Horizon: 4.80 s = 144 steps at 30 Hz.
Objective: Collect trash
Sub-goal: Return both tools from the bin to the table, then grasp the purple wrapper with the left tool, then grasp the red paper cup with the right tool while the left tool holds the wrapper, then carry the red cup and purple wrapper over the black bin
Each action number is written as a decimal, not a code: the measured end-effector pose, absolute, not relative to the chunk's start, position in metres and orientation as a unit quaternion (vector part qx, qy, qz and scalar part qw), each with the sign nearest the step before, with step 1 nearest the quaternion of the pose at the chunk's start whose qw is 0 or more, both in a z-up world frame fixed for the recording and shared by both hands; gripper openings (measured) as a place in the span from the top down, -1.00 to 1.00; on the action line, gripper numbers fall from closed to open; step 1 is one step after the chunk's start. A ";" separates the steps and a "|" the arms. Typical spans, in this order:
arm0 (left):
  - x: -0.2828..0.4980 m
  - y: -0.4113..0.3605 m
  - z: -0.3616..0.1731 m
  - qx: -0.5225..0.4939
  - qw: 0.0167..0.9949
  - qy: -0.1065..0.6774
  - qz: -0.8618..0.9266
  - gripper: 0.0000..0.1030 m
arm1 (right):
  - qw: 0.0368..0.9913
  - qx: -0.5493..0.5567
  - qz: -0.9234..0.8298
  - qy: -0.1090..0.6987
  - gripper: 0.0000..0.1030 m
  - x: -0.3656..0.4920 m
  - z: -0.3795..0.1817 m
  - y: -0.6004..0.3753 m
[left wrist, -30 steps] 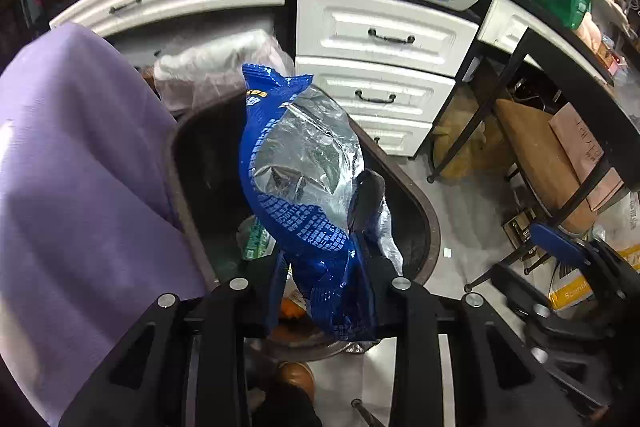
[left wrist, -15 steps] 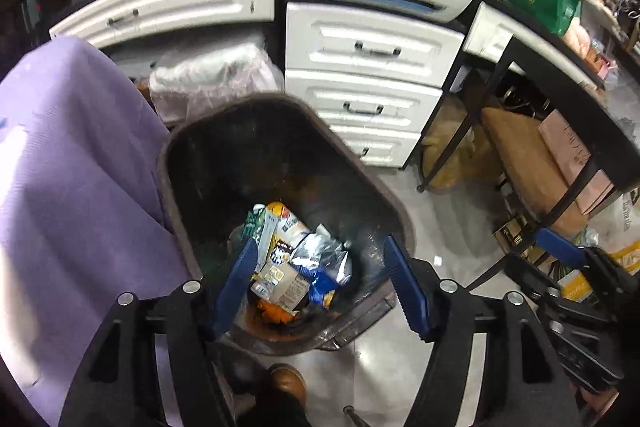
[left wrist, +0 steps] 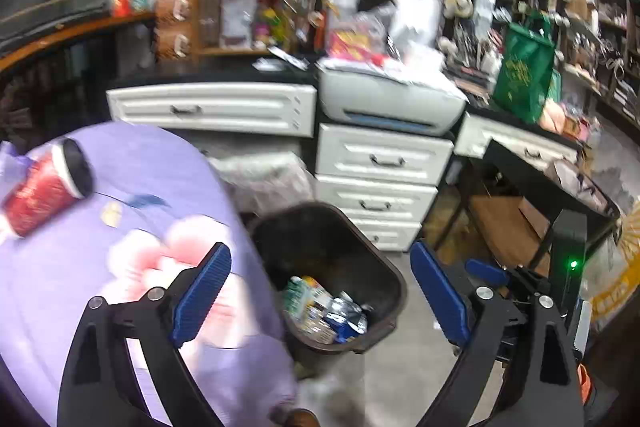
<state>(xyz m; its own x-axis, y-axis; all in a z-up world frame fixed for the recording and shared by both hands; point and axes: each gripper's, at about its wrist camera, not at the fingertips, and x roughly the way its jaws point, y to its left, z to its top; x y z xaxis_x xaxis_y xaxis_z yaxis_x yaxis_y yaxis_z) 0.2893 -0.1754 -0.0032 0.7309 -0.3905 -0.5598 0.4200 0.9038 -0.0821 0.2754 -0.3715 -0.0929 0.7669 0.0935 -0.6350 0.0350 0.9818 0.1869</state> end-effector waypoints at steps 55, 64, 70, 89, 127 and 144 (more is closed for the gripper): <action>0.396 0.169 0.021 0.031 0.960 0.279 0.026 0.86 | 0.851 -0.276 0.340 0.289 -0.63 0.410 0.033 -0.008; 0.364 0.198 0.016 -0.008 0.961 0.264 0.088 0.87 | 0.763 -0.454 0.362 0.283 -0.67 0.441 0.015 0.094; 0.358 0.210 0.015 -0.029 0.963 0.258 0.076 0.87 | 0.707 -0.547 0.360 0.268 -0.67 0.461 -0.003 0.130; 0.356 0.211 0.003 -0.034 0.960 0.273 0.057 0.87 | 0.605 -0.663 0.352 0.264 -0.46 0.479 -0.055 0.174; 0.346 0.131 0.015 0.004 0.964 0.267 -0.001 0.87 | 0.903 -0.276 0.268 0.194 -0.35 0.361 0.074 -0.056; 0.280 -0.093 0.035 0.052 0.950 0.233 -0.202 0.87 | 0.958 -0.089 0.132 0.239 -0.35 0.299 0.031 -0.271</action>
<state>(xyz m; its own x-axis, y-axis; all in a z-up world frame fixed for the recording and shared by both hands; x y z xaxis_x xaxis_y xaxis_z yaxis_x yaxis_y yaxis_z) 0.2803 -0.0932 0.0350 0.8095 -0.3597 -0.4641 0.4084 0.9128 0.0049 0.2987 -0.2713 0.0309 0.8511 0.2095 -0.4813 -0.2950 0.9493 -0.1084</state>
